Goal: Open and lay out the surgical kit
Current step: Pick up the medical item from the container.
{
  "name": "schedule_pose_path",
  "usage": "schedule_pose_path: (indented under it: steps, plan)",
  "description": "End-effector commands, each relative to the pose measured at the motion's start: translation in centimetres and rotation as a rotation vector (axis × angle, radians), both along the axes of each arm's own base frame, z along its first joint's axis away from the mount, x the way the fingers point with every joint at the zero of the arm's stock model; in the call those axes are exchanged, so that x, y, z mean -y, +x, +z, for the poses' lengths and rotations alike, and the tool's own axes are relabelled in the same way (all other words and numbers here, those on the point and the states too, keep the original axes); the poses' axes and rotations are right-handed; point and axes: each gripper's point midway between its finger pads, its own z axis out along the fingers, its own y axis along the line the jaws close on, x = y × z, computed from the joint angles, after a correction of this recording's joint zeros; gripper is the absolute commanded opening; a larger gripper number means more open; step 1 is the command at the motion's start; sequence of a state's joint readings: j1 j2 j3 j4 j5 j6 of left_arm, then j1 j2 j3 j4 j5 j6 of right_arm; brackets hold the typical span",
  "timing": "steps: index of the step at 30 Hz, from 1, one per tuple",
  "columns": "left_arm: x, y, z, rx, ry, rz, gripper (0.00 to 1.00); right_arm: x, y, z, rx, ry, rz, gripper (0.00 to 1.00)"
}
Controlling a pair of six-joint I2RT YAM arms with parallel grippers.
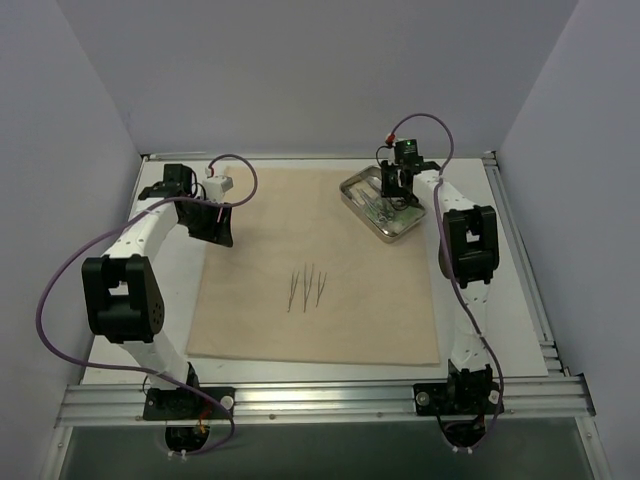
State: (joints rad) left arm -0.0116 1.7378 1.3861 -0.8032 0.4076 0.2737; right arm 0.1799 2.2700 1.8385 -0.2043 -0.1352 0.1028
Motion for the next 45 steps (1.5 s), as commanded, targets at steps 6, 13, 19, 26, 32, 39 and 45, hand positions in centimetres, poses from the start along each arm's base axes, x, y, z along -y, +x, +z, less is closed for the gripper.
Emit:
schedule_pose_path:
  steps: [6,13,19,26,32,39,45]
  plan:
    - [0.1,1.0,0.5,0.031,-0.017,-0.009,0.6,-0.5,0.6,-2.3,-0.041,-0.01,0.018,0.21]
    - [-0.9,1.1,0.5,0.027,-0.025,0.016,0.6,-0.9,0.1,-3.5,-0.065,-0.01,0.049,0.13]
    - [-0.9,1.0,0.5,0.027,-0.028,0.016,0.6,-1.0,0.6,-1.2,-0.004,-0.049,0.086,0.0]
    - [-0.9,0.9,0.5,0.023,-0.039,0.012,0.6,-1.2,2.0,3.1,0.142,-0.087,0.099,0.0]
    - [-0.8,0.8,0.8,0.024,-0.047,0.009,0.6,-1.5,2.8,6.2,0.253,-0.095,0.096,0.0]
    - [-0.9,0.8,1.0,0.028,-0.053,0.011,0.6,-1.5,3.6,7.6,0.33,-0.129,0.082,0.0]
    - [-0.9,0.8,1.1,0.031,-0.055,0.01,0.6,-1.7,3.7,9.5,0.374,-0.143,0.077,0.0]
